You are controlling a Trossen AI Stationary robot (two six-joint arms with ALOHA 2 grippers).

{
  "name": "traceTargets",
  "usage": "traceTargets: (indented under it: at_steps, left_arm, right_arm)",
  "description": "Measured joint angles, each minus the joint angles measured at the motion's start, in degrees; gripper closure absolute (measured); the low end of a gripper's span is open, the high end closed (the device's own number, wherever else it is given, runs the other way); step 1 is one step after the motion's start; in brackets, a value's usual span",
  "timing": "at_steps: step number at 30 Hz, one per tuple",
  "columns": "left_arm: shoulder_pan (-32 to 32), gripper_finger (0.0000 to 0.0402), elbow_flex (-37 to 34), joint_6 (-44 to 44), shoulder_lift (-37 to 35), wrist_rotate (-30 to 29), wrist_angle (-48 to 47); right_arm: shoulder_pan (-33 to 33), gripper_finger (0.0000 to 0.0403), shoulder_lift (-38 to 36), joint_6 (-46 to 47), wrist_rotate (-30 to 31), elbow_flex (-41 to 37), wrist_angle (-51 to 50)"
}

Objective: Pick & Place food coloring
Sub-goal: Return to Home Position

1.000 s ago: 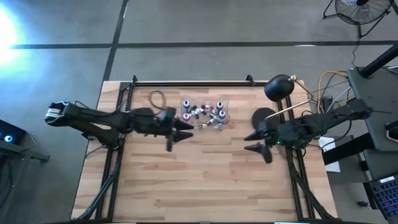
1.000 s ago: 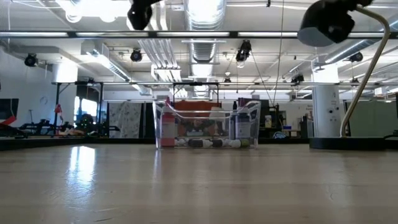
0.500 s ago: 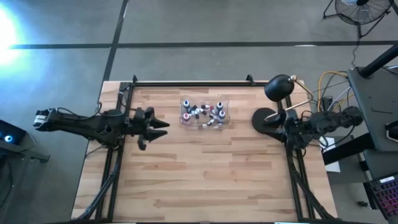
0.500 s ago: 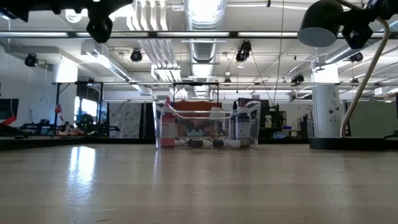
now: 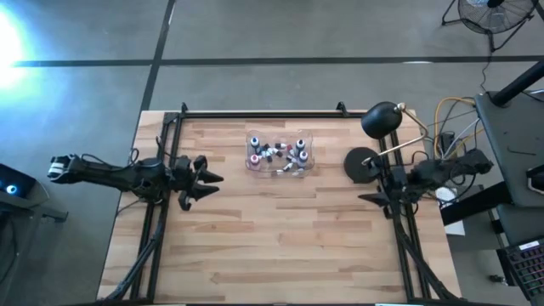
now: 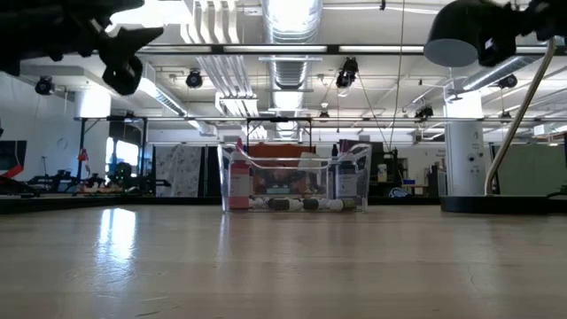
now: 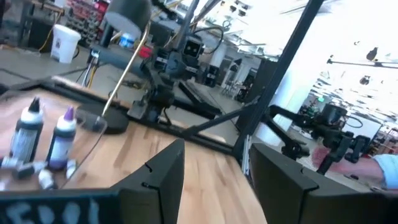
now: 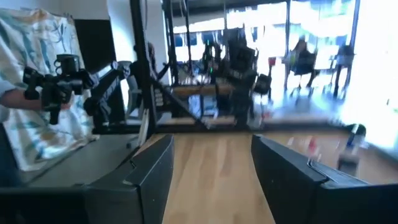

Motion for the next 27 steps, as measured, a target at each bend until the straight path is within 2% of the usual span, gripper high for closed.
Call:
traceTargets:
  at_steps: [5, 11, 12, 17, 22, 27]
  left_arm:
    - [0.0, 0.0248, -3.9, -0.4, 0.2, 0.0, -0.4]
    - [0.0, 0.0248, -9.8, -0.4, 0.3, -0.1, -1.6]
    - [-0.1, 0.0248, -9.9, -0.4, -0.2, -0.2, -4.1]
    - [0.1, 0.0248, -9.9, -0.6, -7.2, -0.1, -22.2]
    - [0.8, 0.0248, -10.0, -0.7, -15.2, -0.6, -21.7]
    - [4.5, 0.0248, -10.0, -0.6, -24.1, -0.7, -20.6]
  right_arm:
    - [0.0, 0.0195, 0.2, 7.1, 0.1, -3.4, 0.0]
    - [0.0, 0.0195, 0.6, 7.1, 0.1, -7.4, -0.1]
    - [0.0, 0.0195, 0.6, 7.1, 0.1, -8.1, -0.2]
    - [0.0, 0.0195, 0.3, 7.0, -0.1, -12.2, 1.0]
    - [-1.0, 0.0195, -1.2, 7.1, -1.9, -13.0, 2.7]
    - [-7.7, 0.0195, -6.3, 7.1, -2.2, -13.0, 2.4]
